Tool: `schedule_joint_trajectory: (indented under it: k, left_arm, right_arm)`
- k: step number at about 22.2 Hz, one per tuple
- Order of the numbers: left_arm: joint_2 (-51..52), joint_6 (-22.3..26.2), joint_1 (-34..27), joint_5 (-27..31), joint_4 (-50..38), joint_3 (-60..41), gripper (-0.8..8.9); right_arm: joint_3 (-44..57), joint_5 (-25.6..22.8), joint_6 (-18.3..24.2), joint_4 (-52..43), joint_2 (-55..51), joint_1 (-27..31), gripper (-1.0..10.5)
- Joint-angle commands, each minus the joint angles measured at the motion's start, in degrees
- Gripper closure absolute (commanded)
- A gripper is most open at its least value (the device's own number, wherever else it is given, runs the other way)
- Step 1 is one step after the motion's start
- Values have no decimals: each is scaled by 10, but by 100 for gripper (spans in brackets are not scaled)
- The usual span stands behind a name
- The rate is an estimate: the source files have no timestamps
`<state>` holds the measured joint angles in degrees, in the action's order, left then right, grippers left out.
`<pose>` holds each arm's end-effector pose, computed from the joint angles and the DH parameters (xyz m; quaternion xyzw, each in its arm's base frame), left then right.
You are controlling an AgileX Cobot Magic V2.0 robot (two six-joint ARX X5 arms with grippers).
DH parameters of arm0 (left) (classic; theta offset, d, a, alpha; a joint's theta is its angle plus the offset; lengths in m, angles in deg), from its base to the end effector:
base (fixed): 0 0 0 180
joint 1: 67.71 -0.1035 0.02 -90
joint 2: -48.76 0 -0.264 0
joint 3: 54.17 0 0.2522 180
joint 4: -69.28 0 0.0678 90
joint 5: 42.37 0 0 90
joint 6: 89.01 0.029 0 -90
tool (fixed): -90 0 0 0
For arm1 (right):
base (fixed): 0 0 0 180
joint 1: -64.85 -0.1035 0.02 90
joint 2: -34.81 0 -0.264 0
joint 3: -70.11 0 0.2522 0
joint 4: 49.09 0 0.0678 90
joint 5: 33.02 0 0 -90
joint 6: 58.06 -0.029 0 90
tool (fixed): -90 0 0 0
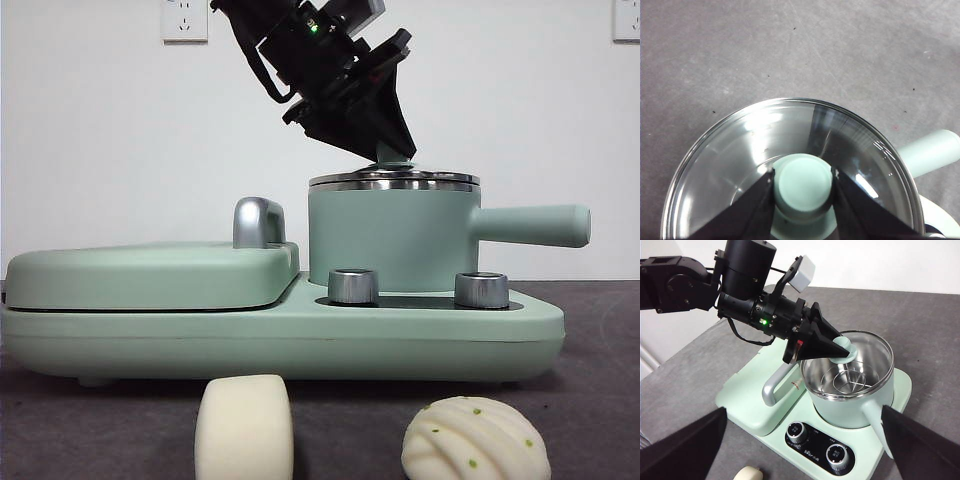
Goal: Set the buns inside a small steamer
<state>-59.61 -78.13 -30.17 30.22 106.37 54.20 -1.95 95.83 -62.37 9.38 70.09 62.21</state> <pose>0.3369 -0.2698 0.2965 0.1351 0.2703 -0.4651 0.8321 0.0895 0.0223 0.3736 0.0930 0.1918 0.3409 0.9156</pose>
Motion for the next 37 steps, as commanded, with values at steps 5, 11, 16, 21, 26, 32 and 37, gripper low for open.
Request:
schedule_joint_trajectory:
  k: [5,11,16,21,26,32,37]
  left_arm:
    - [4,-15,3,3,11,50,730]
    - [6,-12,-12,3,117,146,731]
    - [6,-10,-47,3,170,220,733]
    - [15,-10,-103,3,195,253,733]
    - [29,-11,-159,3,210,253,734]
    - [33,-12,-202,3,221,253,763]
    - [33,-14,-223,3,221,253,763]
  right_arm:
    - [-10,1,-2,12,2,-2,455]
    - [-10,8,-27,21,15,-10,455]
    - [-10,-35,-74,27,72,-110,455]
    - [-11,-185,-134,14,176,-313,455]
    - [-11,-263,-183,-29,316,-466,455]
    - [-11,-271,-197,-88,432,-536,455]
    - [-11,-296,-203,-106,508,-563,455]
